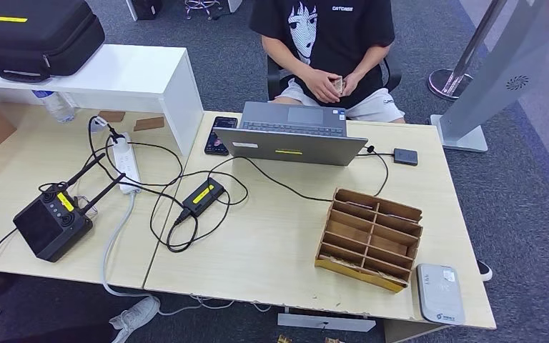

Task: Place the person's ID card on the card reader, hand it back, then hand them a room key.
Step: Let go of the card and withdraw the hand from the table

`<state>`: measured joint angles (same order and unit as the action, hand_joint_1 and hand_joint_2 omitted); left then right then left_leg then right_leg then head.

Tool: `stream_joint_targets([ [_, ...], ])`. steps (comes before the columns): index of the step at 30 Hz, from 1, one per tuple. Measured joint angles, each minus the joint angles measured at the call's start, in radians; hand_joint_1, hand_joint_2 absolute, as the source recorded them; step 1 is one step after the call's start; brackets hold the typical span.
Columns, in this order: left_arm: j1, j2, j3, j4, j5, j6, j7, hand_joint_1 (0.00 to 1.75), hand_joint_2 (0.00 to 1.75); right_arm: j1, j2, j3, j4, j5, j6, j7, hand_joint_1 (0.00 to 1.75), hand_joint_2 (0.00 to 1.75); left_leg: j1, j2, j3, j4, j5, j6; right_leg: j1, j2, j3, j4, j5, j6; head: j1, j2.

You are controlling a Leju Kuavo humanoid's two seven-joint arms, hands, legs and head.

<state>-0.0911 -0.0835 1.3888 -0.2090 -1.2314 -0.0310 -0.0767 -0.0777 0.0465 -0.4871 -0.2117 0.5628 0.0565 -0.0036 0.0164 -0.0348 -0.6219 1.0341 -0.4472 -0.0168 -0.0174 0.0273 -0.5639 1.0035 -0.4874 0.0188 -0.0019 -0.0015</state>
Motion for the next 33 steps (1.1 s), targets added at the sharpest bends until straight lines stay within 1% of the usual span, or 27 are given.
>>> stream_joint_targets([
  [2, 0.0, 0.0, 0.0, 0.0, 0.0, -0.001, 0.0, 1.73, 1.75, 0.0, 0.0, 0.0, 0.0, 0.0, 0.0, 0.0, 0.0, 1.75, 0.0, 0.0, 0.0, 0.0, 0.0, 0.0, 0.0, 0.0, 0.0, 0.0, 0.0, 0.0, 0.0, 0.0],
  [14, 0.0, 0.0, 0.0, 0.0, -0.002, -0.017, -0.014, 1.75, 1.75, 0.0, 0.002, 0.0, 0.0, 0.015, 0.007, -0.005, 0.0, 1.75, 0.0, 0.0, 0.0, 0.0, 0.0, 0.0, 0.0, 0.0, 0.0, 0.0, 0.0, 0.0, 0.0, 0.0],
  [15, 0.0, 0.0, 0.0, 0.0, -0.002, -0.017, -0.015, 1.69, 1.75, 0.0, 0.002, 0.0, 0.0, 0.015, 0.007, -0.005, 0.0, 1.75, 0.0, 0.0, 0.0, 0.0, 0.0, 0.0, 0.0, 0.0, 0.0, 0.0, 0.0, 0.0, 0.0, 0.0],
  [16, 0.0, 0.0, 0.0, 0.0, -0.002, -0.017, -0.016, 1.52, 1.75, 0.0, 0.002, 0.0, 0.0, 0.015, 0.007, -0.005, 0.0, 1.75, 0.0, 0.0, 0.0, 0.0, 0.0, 0.0, 0.0, 0.0, 0.0, 0.0, 0.0, 0.0, 0.0, 0.0],
  [18, 0.0, 0.0, 0.0, 0.0, -0.002, -0.017, -0.017, 0.65, 1.75, 0.0, 0.002, 0.0, 0.0, 0.015, 0.006, -0.005, 0.0, 1.75, 0.0, 0.0, 0.0, 0.0, 0.0, 0.0, 0.0, 0.0, 0.0, 0.0, 0.0, 0.0, 0.0, 0.0],
  [19, 0.0, 0.0, 0.0, 0.0, -0.002, -0.016, -0.017, 0.27, 1.75, 0.0, 0.003, 0.0, 0.0, 0.015, 0.006, -0.005, 0.0, 1.75, 0.0, 0.0, 0.0, 0.0, 0.0, 0.0, 0.0, 0.0, 0.0, 0.0, 0.0, 0.0, 0.0, 0.0],
  [20, 0.0, 0.0, 0.0, 0.0, -0.002, -0.015, -0.017, 0.0, 1.75, 0.0, 0.003, 0.0, 0.0, 0.015, 0.005, -0.005, 0.0, 1.75, 0.0, 0.0, 0.0, 0.0, 0.0, 0.0, 0.0, 0.0, 0.0, 0.0, 0.0, 0.0, 0.0, 0.0],
  [29, 0.0, 0.0, 0.004, 0.0, 0.003, -0.001, 0.001, 0.01, 1.75, 0.0, 0.004, 0.0, 0.0, 0.016, 0.003, -0.007, 0.0, 1.75, 0.0, 0.0, 0.0, 0.0, 0.0, 0.0, 0.0, 0.0, 0.0, 0.0, 0.0, 0.0, 0.0, 0.0],
  [30, 0.0, 0.0, 0.004, 0.0, 0.003, -0.001, 0.001, 0.38, 1.75, 0.0, 0.004, 0.0, 0.0, 0.016, 0.003, -0.007, 0.0, 1.75, 0.0, 0.0, 0.0, 0.0, 0.0, 0.0, 0.0, 0.0, 0.0, 0.0, 0.0, 0.0, 0.0, 0.0],
  [33, 0.0, 0.0, 0.005, 0.0, 0.003, -0.002, 0.001, 1.68, 1.75, 0.0, 0.004, 0.0, -0.001, 0.016, 0.002, -0.007, 0.0, 1.75, 0.0, 0.0, 0.0, 0.0, 0.0, 0.0, 0.0, 0.0, 0.0, 0.0, 0.0, 0.0, 0.0, 0.0],
])
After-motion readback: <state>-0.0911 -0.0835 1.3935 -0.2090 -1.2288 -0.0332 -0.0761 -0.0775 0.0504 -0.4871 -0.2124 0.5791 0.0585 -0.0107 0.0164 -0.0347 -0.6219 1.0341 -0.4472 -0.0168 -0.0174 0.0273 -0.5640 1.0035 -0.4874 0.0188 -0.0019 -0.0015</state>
